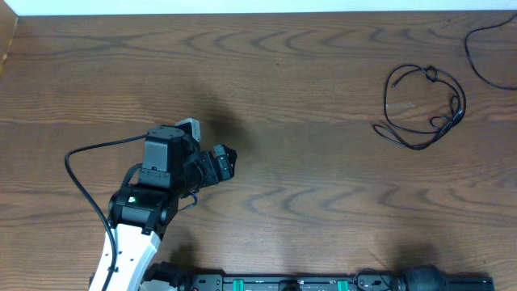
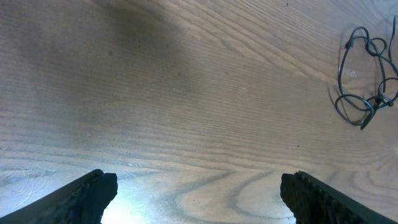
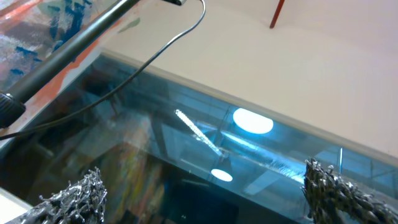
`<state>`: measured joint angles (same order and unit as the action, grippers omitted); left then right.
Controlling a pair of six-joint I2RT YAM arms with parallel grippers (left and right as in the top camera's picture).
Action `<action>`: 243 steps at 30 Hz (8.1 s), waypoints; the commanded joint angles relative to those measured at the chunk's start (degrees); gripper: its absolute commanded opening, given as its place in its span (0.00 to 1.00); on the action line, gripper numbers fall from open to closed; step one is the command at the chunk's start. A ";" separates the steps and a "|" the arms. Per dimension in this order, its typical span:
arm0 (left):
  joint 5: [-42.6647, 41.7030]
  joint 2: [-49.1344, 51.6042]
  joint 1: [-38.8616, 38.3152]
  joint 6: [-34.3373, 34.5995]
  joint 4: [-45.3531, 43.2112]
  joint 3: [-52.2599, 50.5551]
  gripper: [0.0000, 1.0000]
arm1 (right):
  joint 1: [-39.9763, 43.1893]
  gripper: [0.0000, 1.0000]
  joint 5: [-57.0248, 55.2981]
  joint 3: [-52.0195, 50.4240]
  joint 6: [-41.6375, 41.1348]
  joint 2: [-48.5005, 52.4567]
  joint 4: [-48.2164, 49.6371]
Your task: Untangle cables
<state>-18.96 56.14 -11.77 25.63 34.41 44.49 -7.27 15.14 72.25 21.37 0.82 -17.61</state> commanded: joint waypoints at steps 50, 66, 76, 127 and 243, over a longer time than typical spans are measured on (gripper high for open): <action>0.57 0.02 0.24 -0.52 0.07 0.46 0.92 | 7.34 0.99 -7.28 -35.74 -7.61 32.48 24.50; 0.57 0.02 0.24 -0.50 0.07 0.46 0.92 | 7.67 0.99 -9.64 -38.73 -11.13 34.69 21.27; 0.57 0.02 0.24 -0.50 0.07 0.46 0.92 | 8.09 0.99 -9.73 -59.36 -24.22 24.74 35.21; 0.57 0.02 0.24 -0.50 0.07 0.46 0.92 | 12.90 0.99 -18.38 -71.95 -41.68 -0.50 18.88; 18.16 -56.08 6.60 -26.27 -30.45 -44.26 0.92 | 11.08 0.99 -18.16 -71.95 -31.56 -0.50 13.57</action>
<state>-1.34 0.60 -5.41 2.87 0.27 0.47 4.14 -3.20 0.36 -11.05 0.69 -3.79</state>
